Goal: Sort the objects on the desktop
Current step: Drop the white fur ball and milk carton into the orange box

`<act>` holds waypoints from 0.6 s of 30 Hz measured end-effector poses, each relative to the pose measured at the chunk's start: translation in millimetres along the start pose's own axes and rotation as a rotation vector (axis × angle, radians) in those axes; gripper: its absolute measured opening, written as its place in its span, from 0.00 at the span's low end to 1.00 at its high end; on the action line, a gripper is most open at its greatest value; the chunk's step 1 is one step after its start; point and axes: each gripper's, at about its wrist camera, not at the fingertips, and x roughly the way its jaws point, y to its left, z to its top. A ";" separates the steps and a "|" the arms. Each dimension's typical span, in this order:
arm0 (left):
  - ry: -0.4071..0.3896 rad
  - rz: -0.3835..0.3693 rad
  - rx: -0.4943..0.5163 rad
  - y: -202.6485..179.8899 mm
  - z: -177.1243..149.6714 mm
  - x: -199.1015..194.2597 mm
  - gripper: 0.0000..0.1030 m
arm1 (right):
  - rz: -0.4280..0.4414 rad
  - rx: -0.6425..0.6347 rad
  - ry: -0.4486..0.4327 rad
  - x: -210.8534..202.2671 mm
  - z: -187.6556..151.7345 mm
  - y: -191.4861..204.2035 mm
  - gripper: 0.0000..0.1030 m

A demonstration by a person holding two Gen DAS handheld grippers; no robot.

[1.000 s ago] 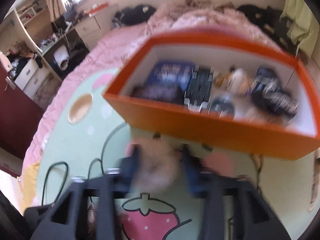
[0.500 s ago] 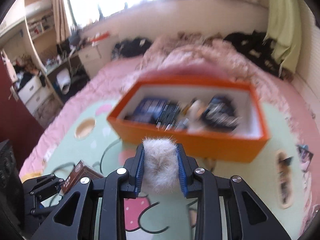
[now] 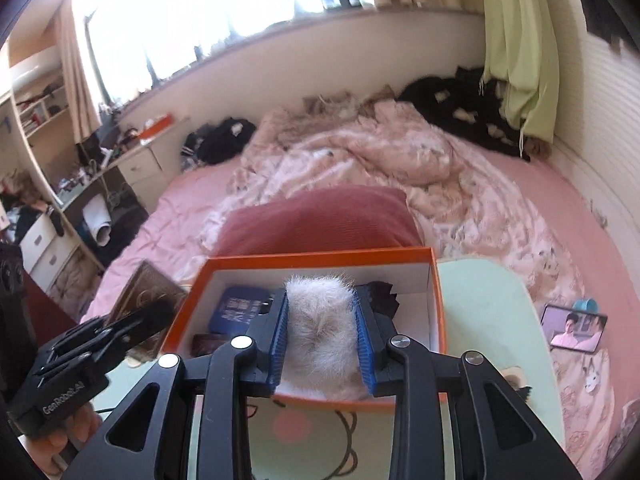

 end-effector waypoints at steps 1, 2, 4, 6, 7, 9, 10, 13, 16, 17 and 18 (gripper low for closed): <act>0.016 0.018 0.000 -1.5 -1.0 9.0 0.31 | -0.012 0.018 0.008 4.4 -1.1 -2.6 0.44; 0.031 0.044 -0.001 -2.1 -1.2 16.9 0.34 | -0.012 0.031 0.014 6.8 -2.2 -5.8 0.56; 0.025 0.056 0.002 -3.6 -6.6 19.1 0.34 | -0.005 0.034 -0.002 2.1 -7.5 -9.1 0.61; 0.002 0.039 -0.002 -4.2 -12.5 11.7 0.50 | -0.034 -0.001 -0.030 -8.0 -14.1 -7.3 0.62; -0.007 0.034 -0.007 -3.8 -17.2 6.6 0.65 | -0.055 -0.023 -0.041 -13.2 -17.6 -6.0 0.62; -0.019 0.040 -0.011 -3.7 -28.6 -5.6 0.69 | -0.103 -0.067 -0.062 -23.8 -29.7 -0.5 0.64; -0.013 0.048 -0.011 -4.2 -32.2 -9.1 0.69 | -0.124 -0.084 -0.068 -27.6 -34.9 1.7 0.65; 0.028 0.093 0.003 -8.1 -52.0 -21.4 0.69 | -0.155 -0.120 -0.062 -40.1 -60.1 6.7 0.69; 0.065 0.129 0.016 -10.8 -78.1 -29.5 0.70 | -0.116 -0.088 -0.001 -45.1 -90.2 3.6 0.75; 0.094 0.141 0.002 -9.5 -91.1 -29.3 0.70 | -0.106 -0.087 0.017 -45.1 -99.3 3.2 0.76; 0.116 0.152 -0.011 -8.5 -100.9 -28.8 0.70 | -0.105 -0.099 0.040 -44.9 -111.5 4.0 0.76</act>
